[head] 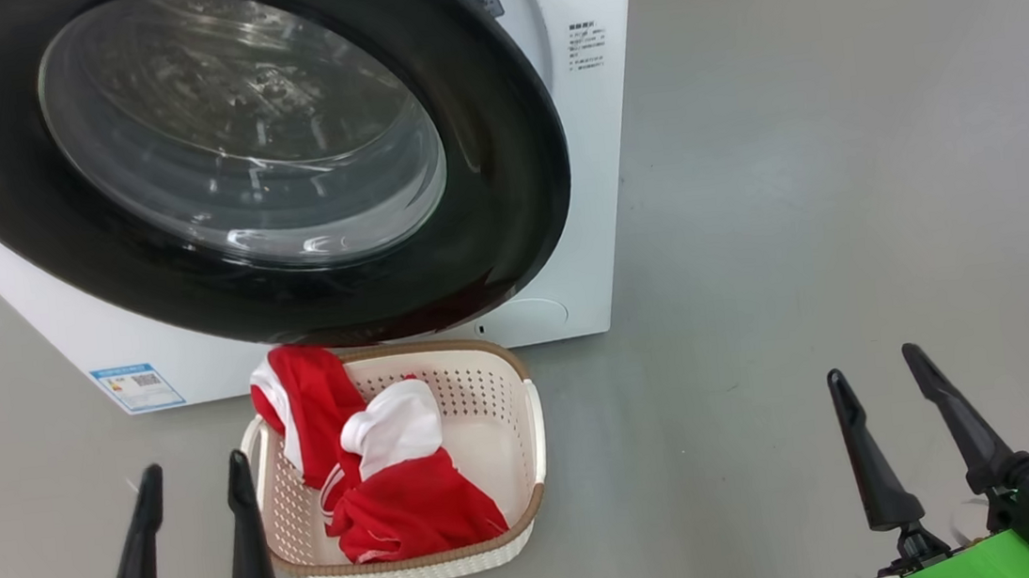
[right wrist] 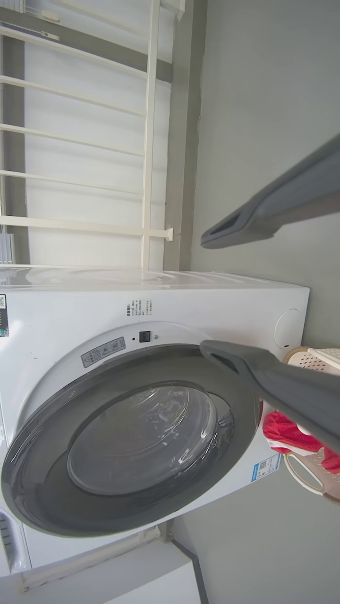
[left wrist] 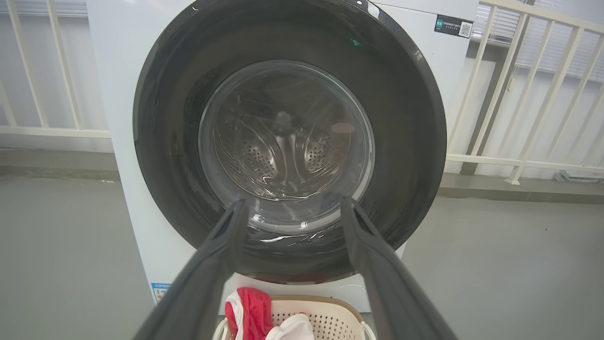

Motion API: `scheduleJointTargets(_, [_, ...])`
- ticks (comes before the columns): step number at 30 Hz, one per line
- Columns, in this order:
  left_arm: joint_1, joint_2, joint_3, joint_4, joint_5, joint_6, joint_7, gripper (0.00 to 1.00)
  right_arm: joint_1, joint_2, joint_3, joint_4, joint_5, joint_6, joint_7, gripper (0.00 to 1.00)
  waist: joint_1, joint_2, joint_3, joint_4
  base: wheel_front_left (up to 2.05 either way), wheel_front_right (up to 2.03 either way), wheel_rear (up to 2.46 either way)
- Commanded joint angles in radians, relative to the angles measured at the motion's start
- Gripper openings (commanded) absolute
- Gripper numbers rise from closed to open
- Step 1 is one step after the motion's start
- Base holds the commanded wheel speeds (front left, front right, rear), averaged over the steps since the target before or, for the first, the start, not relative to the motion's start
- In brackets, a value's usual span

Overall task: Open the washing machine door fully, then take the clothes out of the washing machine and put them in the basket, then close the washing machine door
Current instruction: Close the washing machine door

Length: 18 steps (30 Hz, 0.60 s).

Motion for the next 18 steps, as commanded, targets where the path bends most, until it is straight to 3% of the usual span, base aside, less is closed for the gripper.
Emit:
scheduleJointTargets(1, [-0.003,0.002,0.038,-0.032,0.013,-0.006,-0.012,1.0,-0.008,-0.012,0.015,-0.033,-0.008,0.006,-0.006,1.0,0.0,0.0,-0.004,-0.003,0.0,0.0,0.0])
scheduleJointTargets(18, [0.048,-0.042,0.04,-0.048,0.044,-0.017,-0.012,1.0,0.017,-0.012,0.006,-0.054,-0.001,0.006,-0.006,1.0,0.0,0.0,-0.008,0.003,0.0,0.0,0.0])
